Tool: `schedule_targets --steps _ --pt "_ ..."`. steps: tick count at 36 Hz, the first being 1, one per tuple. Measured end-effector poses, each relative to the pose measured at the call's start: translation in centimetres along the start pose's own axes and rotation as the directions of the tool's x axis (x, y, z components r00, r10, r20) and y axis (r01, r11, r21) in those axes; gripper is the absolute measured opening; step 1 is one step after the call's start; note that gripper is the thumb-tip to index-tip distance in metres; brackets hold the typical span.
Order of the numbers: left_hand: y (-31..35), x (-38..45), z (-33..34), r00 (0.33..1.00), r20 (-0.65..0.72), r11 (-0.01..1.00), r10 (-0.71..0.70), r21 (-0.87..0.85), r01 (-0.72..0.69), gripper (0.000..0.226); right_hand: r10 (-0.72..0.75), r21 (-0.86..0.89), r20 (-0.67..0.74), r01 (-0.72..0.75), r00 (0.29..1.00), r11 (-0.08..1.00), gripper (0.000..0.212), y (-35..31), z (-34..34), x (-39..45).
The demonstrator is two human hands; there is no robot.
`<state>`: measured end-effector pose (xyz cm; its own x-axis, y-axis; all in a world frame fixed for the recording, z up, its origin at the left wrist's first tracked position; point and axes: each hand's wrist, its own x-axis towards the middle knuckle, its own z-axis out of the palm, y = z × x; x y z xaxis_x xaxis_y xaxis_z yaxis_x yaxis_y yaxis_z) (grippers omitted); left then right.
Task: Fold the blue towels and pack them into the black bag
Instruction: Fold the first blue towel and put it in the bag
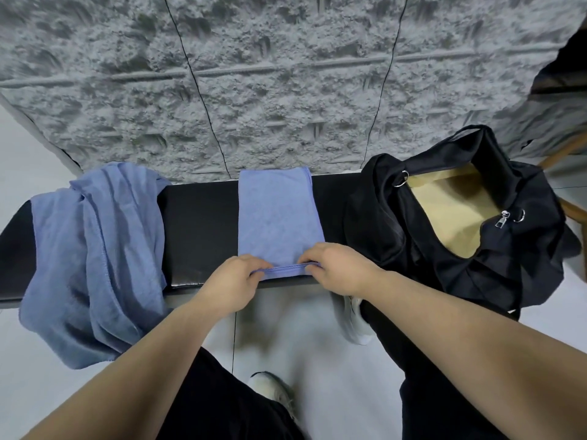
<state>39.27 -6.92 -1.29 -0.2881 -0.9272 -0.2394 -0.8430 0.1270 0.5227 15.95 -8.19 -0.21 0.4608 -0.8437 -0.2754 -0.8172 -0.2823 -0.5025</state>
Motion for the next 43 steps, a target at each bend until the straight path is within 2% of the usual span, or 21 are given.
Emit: schedule_targets --steps 4,9,13,17,19,22,24,27,29,33,35,43 --pt "-0.1 0.1 -0.5 0.999 0.024 0.998 -0.034 -0.059 0.035 0.031 0.073 0.136 -0.043 -0.066 0.996 0.989 0.014 0.4 -0.4 0.3" --pt "-0.6 0.2 -1.0 0.999 -0.027 0.997 0.029 -0.069 -0.031 0.036 0.042 0.035 -0.023 -0.041 0.999 0.999 0.017 0.3 -1.0 0.6" --pt "-0.8 0.3 -1.1 0.993 -0.044 0.994 0.107 0.028 -0.105 0.033 -0.061 -0.099 -0.041 0.057 0.997 0.993 0.025 0.4 -0.5 0.8" --pt "-0.5 0.6 -0.8 0.963 -0.15 0.959 0.224 0.21 -0.191 0.032 -0.213 -0.259 -0.16 0.167 0.964 0.951 0.021 0.7 0.3 1.1" --pt "-0.3 0.8 -0.6 0.943 -0.193 0.934 0.27 0.29 -0.208 0.033 -0.234 -0.285 -0.203 0.171 0.951 0.943 0.019 0.6 0.5 1.3" --pt "0.0 0.8 -0.4 0.924 -0.238 0.923 0.3 0.318 -0.218 0.036 -0.221 -0.281 -0.232 0.153 0.947 0.947 0.022 0.4 0.9 1.5" --pt "0.0 0.8 -0.2 0.922 -0.251 0.926 0.294 0.314 -0.21 0.037 -0.234 -0.297 -0.22 0.164 0.947 0.941 0.028 0.2 0.9 1.5" --pt "0.0 0.8 0.3 0.936 -0.267 0.952 0.23 0.264 -0.158 0.033 -0.219 -0.337 -0.101 0.174 0.971 0.925 0.037 -0.4 0.9 1.3" --pt "0.1 0.8 0.5 0.939 -0.274 0.96 0.206 0.241 -0.141 0.03 -0.186 -0.383 -0.074 0.144 0.98 0.913 0.037 -0.5 0.9 1.2" --pt "0.3 0.4 0.4 0.954 -0.254 0.972 0.159 0.207 -0.107 0.026 -0.263 -0.428 -0.19 0.162 0.946 0.889 0.018 -0.3 2.0 0.8" --pt "0.5 0.1 0.3 0.959 -0.24 0.972 0.149 0.211 -0.099 0.022 -0.268 -0.477 -0.198 0.146 0.943 0.867 0.013 -0.1 2.4 0.4" --pt "0.6 0.3 0.5 0.952 -0.251 0.957 0.174 0.273 -0.103 0.019 -0.258 -0.461 -0.273 0.109 0.927 0.881 0.026 -0.1 2.7 1.0"
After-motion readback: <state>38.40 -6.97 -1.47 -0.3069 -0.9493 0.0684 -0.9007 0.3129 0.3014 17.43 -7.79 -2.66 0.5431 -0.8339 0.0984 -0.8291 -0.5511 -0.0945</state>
